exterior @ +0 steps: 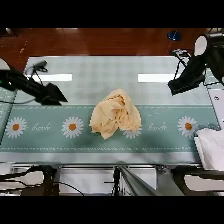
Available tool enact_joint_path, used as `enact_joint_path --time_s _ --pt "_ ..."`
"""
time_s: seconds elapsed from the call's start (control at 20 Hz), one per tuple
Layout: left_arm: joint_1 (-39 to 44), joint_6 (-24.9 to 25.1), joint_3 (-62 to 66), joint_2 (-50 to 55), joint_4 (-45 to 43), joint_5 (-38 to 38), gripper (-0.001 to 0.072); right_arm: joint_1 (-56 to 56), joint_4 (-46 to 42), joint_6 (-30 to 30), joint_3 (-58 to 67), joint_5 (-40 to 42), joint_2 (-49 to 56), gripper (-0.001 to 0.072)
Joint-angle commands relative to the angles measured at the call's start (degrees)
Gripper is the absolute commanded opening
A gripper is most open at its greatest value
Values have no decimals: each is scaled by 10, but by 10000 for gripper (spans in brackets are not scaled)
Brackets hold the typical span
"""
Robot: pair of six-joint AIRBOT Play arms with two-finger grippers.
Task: Fold the shirts.
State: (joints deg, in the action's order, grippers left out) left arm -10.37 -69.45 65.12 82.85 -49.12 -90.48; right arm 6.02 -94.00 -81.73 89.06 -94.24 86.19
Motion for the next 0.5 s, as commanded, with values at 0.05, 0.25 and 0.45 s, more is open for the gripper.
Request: enact_joint_path --time_s 0.05,0.25,0.45 --pt "24 70 -139 4 51 97 631 -21 78 14 -6 11 3 523" --pt "78 88 -138 36 52 157 631 -32 82 15 -21 7 3 523" --pt "115 128 -137 96 118 165 631 -32 82 15 -20 5 3 523"
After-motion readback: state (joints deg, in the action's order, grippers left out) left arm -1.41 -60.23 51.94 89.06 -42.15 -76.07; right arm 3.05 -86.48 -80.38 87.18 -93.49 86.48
